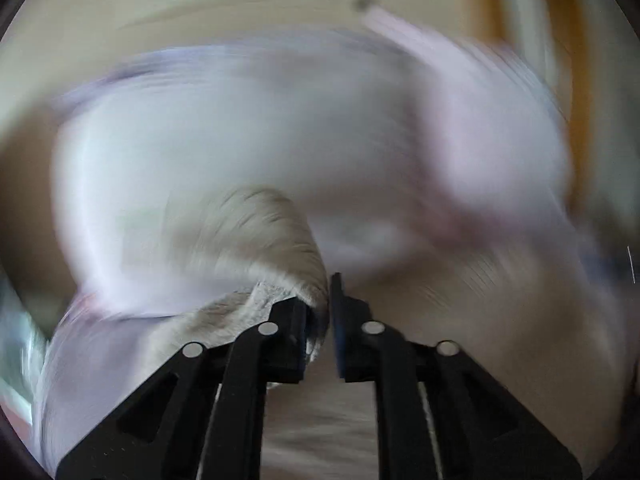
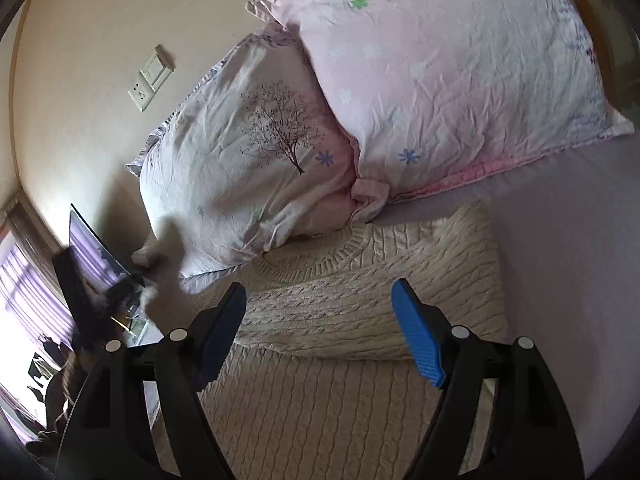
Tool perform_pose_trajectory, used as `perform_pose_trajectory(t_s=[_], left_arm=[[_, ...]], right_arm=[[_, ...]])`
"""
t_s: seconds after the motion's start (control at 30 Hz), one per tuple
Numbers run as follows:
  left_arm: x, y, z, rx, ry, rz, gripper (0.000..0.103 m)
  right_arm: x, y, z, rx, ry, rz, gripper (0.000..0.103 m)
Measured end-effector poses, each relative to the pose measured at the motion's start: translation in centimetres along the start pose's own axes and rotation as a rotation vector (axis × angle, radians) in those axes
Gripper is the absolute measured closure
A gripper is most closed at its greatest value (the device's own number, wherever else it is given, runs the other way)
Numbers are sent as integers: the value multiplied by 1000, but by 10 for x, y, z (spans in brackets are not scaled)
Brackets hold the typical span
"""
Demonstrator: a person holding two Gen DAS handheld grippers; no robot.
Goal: Fold small clothes
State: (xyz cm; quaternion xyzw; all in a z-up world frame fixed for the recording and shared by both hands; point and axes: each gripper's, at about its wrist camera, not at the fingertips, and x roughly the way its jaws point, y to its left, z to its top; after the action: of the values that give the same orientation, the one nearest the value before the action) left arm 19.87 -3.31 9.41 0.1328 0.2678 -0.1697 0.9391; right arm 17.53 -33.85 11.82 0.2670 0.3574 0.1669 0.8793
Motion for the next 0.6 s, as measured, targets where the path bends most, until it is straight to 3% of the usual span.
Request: perform_pose_trajectory(t_s=[0.07, 0.13, 0.2, 0.27, 0.4, 0.53, 0.57, 0.6], left_arm=[[22, -60, -16, 162, 100, -80, 89], [22, -82, -34, 224, 133, -106, 89], [6, -66, -41, 158, 117, -101, 86], [-12, -36, -45, 66, 107, -78, 78], [-45, 19, -69, -81, 138, -14, 76], [-68, 58, -97, -220, 207, -30, 68], [-75, 63, -106, -247, 214, -33, 64], [-77, 67, -109, -262, 215, -33, 59]], right_arm=[[5, -10, 0, 46, 25, -2, 26], [7, -22, 1, 98, 48, 6, 30], [10, -35, 2, 140, 71, 5, 44], [18, -43, 5, 156, 98, -16, 49], [52, -53, 14, 184, 159, -60, 57], [94, -57, 22, 172, 220, -141, 61], [104, -58, 23, 162, 237, -157, 68], [113, -58, 22, 137, 245, -181, 83]])
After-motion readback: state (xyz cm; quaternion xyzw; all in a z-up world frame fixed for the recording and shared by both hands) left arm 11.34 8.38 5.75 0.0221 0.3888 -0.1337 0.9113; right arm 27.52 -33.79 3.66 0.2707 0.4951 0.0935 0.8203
